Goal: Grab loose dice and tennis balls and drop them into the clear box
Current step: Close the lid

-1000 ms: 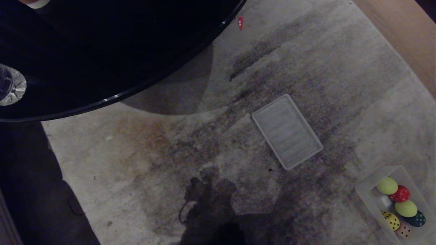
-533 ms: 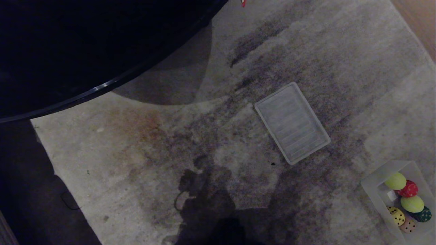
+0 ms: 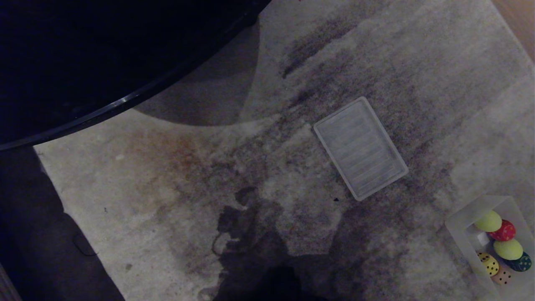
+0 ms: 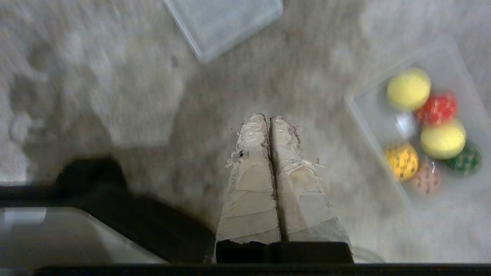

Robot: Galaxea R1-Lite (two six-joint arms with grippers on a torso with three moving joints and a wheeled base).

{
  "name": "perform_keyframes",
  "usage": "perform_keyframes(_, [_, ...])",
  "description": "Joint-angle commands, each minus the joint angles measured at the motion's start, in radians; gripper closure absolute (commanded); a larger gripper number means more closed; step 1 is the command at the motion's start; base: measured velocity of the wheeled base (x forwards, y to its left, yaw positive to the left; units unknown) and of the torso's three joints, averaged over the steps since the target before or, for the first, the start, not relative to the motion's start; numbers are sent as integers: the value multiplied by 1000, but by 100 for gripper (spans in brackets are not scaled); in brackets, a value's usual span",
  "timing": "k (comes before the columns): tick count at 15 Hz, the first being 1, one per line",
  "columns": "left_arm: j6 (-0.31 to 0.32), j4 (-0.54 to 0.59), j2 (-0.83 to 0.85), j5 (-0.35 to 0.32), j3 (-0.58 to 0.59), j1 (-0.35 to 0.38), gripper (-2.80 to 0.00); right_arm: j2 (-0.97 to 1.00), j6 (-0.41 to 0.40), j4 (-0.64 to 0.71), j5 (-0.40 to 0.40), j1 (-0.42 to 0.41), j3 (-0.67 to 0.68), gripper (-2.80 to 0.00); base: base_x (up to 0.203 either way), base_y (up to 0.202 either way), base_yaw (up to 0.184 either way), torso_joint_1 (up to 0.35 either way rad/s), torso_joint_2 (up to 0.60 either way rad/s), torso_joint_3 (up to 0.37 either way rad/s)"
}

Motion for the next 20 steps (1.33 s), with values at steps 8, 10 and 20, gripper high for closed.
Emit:
perform_keyframes(8, [-1,0,2,1,2,0,0,870,148,-221,-29,-24,-317,0,0,0,0,0,0,0])
perform_keyframes(10, [-1,0,2,1,2,0,0,1109,187,-409,-60,-27,-346,0,0,0,0,0,0,0])
perform_keyframes(20, [-1,0,2,1,2,0,0,1924,322,-1064,-185,-11,-544,-280,0,0,0,0,0,0])
